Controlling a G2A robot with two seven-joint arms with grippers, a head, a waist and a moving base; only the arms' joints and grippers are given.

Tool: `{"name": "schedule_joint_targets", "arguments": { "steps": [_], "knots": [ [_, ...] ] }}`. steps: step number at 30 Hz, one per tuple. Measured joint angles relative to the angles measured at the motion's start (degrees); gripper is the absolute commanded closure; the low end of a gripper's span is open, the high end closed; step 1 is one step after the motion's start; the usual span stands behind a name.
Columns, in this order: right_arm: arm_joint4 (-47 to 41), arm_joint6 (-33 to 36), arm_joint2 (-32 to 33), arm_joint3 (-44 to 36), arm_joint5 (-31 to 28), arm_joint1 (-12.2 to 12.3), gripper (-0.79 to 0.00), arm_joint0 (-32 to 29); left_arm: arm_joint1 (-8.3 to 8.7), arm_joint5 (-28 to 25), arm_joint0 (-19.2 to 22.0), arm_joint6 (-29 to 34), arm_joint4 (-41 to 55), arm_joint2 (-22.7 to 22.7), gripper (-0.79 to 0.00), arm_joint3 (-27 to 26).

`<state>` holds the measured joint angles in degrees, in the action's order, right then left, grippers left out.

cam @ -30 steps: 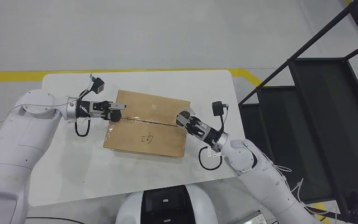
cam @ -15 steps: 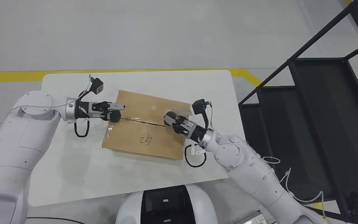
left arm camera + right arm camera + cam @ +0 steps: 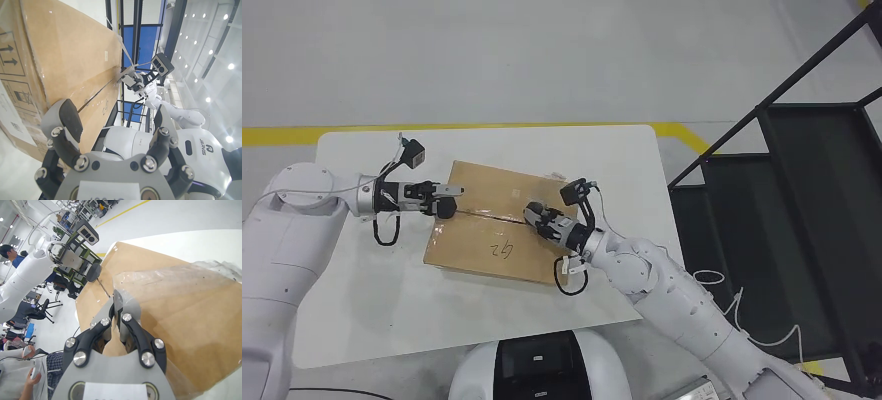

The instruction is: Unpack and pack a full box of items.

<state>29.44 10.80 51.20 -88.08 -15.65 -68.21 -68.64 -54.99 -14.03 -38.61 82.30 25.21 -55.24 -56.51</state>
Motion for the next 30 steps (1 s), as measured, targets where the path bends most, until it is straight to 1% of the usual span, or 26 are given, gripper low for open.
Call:
{"name": "schedule_joint_targets", "arguments": {
  "steps": [5,6,7,8,14,22,25,30],
  "knots": [
    [0.9,-0.2,-0.6,0.8,0.5,-0.5,0.000,0.3,0.04,0.0,-0.2,0.2,0.2,-0.4,-0.785,-0.2],
    [1.0,-0.2,-0.6,0.9,0.4,-0.5,-0.163,0.3,0.05,0.0,-0.2,0.2,0.4,-0.6,-0.785,-0.2],
    [1.0,0.0,-0.6,1.0,0.3,-0.6,-0.680,0.3,0.06,-0.1,-0.3,0.3,0.6,-0.7,-0.785,-0.3],
    [0.9,0.3,-0.6,1.0,0.1,-0.6,-0.785,0.3,0.07,-0.1,-0.4,0.5,1.2,-0.9,-0.785,-0.3],
    [0.7,1.9,-0.3,0.0,-0.9,-0.8,-0.785,-0.1,0.38,-1.2,-0.8,0.9,4.8,-3.3,-0.785,0.0],
    [-2.1,6.5,-0.4,-1.6,-4.3,-1.0,-0.785,0.2,1.34,-2.2,-2.5,-1.3,7.9,-7.7,-0.785,-0.3],
    [-3.7,8.1,-1.1,-1.4,-4.4,-1.4,-0.785,1.4,1.77,-2.3,-3.5,-1.7,8.3,-9.2,-0.785,-1.2],
    [-6.9,11.0,-3.6,0.1,-2.8,-2.7,-0.785,4.9,2.38,-1.9,-5.4,-2.1,8.2,-11.0,-0.785,-3.1]
  ]
}}
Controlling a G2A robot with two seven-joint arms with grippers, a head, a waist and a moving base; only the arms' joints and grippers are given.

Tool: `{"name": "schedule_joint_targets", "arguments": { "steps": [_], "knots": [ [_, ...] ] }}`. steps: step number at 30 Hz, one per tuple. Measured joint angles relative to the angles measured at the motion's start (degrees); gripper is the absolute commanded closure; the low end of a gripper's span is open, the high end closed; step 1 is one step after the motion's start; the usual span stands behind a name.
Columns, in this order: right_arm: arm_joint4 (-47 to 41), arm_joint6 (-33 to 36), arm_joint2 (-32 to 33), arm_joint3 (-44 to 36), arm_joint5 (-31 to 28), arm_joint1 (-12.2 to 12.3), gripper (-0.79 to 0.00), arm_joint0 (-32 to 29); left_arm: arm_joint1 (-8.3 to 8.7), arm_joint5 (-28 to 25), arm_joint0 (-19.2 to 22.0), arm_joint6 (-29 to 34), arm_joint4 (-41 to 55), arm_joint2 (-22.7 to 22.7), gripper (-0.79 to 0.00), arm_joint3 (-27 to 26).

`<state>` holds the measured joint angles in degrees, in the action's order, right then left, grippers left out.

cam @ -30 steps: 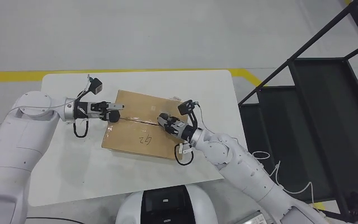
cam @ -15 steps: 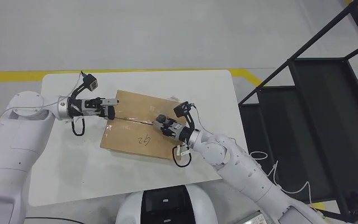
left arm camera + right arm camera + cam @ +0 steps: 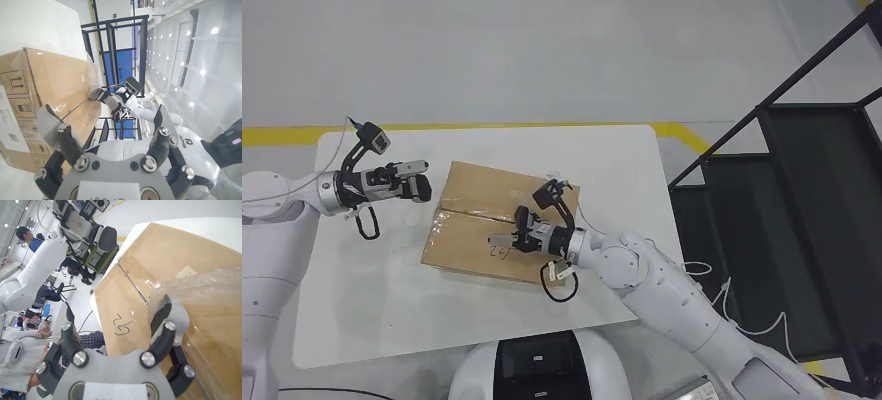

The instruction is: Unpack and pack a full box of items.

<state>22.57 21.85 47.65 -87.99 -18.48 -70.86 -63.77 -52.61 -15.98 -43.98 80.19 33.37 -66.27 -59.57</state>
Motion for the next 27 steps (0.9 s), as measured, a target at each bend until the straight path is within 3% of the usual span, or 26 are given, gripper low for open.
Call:
{"name": "schedule_joint_targets", "arguments": {
  "steps": [20,27],
  "knots": [
    [-17.9,5.0,-7.3,13.7,1.6,-6.5,-0.785,13.3,2.05,1.0,-6.3,-2.4,0.1,-7.2,-0.785,-4.6],
    [-19.8,5.7,-9.4,16.7,1.3,-8.5,-0.785,16.3,2.64,1.3,-8.0,-3.3,-0.1,-9.5,-0.785,-5.9]
  ]
}}
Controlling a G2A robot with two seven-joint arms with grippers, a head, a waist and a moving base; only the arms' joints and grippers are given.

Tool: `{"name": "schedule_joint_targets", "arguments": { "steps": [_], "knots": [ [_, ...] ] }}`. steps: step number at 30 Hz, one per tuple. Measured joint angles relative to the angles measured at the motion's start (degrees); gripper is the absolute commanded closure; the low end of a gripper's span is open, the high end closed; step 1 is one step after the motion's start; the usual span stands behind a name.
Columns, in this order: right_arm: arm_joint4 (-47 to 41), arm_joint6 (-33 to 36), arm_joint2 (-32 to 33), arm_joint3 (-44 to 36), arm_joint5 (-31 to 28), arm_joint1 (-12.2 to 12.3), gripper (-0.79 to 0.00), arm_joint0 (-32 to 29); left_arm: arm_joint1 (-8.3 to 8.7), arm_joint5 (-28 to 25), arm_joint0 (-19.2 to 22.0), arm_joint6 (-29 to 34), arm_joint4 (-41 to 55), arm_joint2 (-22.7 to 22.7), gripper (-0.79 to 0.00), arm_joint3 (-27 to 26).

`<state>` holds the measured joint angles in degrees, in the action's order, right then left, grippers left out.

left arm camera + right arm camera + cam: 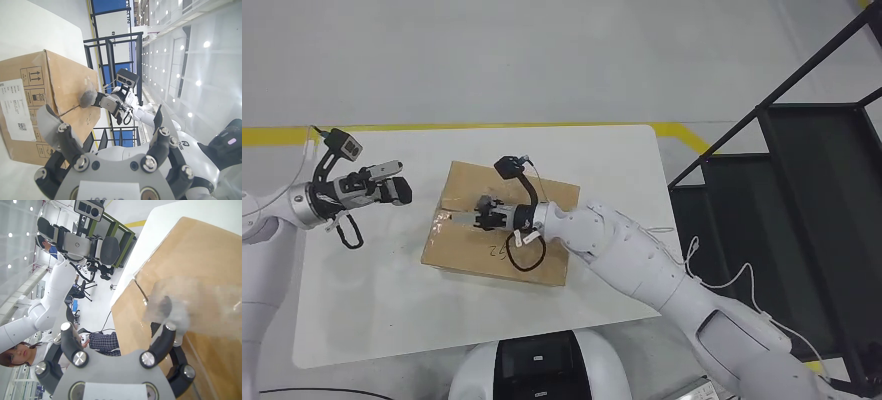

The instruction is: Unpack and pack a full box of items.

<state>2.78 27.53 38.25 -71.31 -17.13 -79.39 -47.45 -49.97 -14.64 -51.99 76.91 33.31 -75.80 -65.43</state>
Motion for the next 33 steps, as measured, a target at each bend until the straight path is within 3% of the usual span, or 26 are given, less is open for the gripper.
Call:
{"name": "schedule_joint_targets", "arguments": {
  "steps": [33],
  "knots": [
    [-3.2,-1.5,-5.8,14.1,1.7,-9.6,-0.785,9.5,2.03,0.4,-8.4,-2.0,-0.7,-8.3,-0.785,-6.3]
  ]
}}
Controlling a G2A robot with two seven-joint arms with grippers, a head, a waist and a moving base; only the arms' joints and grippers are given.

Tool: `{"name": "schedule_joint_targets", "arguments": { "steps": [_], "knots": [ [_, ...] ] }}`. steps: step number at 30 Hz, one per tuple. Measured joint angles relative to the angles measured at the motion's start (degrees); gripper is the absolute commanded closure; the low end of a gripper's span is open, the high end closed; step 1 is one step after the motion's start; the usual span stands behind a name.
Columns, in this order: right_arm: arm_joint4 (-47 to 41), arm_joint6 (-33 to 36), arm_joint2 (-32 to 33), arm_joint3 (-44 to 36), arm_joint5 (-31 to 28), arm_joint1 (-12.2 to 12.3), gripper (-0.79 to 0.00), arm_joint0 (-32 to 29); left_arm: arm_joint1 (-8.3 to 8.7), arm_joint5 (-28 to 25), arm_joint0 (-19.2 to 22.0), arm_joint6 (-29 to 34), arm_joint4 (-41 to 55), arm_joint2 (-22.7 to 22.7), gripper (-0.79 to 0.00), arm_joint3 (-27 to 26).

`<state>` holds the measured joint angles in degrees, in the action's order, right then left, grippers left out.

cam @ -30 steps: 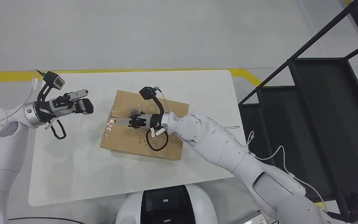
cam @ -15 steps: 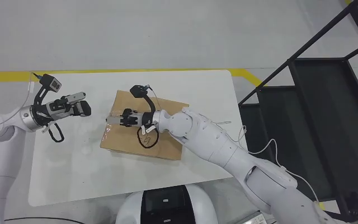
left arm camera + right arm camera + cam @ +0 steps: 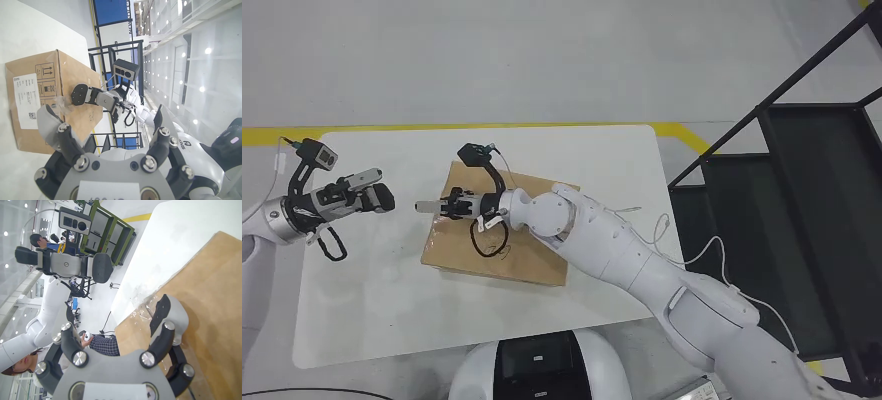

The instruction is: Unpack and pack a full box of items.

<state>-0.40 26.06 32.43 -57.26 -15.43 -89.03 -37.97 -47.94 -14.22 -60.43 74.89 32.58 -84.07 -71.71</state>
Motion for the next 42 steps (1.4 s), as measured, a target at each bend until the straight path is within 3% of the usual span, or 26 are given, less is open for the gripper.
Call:
{"name": "schedule_joint_targets", "arguments": {
  "steps": [7,13,23,29,35,42],
  "knots": [
    [-1.4,1.1,2.1,0.7,-4.0,-0.2,-0.785,-0.9,-0.02,-0.2,-1.3,-1.8,-0.1,-0.2,-0.785,-1.2],
    [-1.8,4.9,8.5,-6.6,-8.8,2.8,-0.785,-5.9,-0.14,-0.3,-1.2,-2.9,0.1,-0.1,-0.785,-1.9],
    [6.1,10.9,30.3,-30.9,-8.7,11.1,-0.785,-26.0,-1.19,-1.1,1.2,-4.9,-0.8,4.2,-0.785,-1.4],
    [6.0,11.8,43.8,-40.7,-10.8,14.1,-0.785,-38.1,-2.39,-3.0,3.6,-6.1,1.0,7.9,-0.785,-0.1],
    [3.7,5.2,55.8,-43.6,-15.0,15.5,-0.785,-49.0,-3.69,-5.6,5.7,-8.1,4.9,10.4,-0.785,0.6],
    [-0.3,-1.0,63.1,-41.5,-19.9,16.0,-0.785,-55.3,-4.74,-8.0,5.6,-13.9,9.8,10.5,-0.785,1.1]
  ]
}}
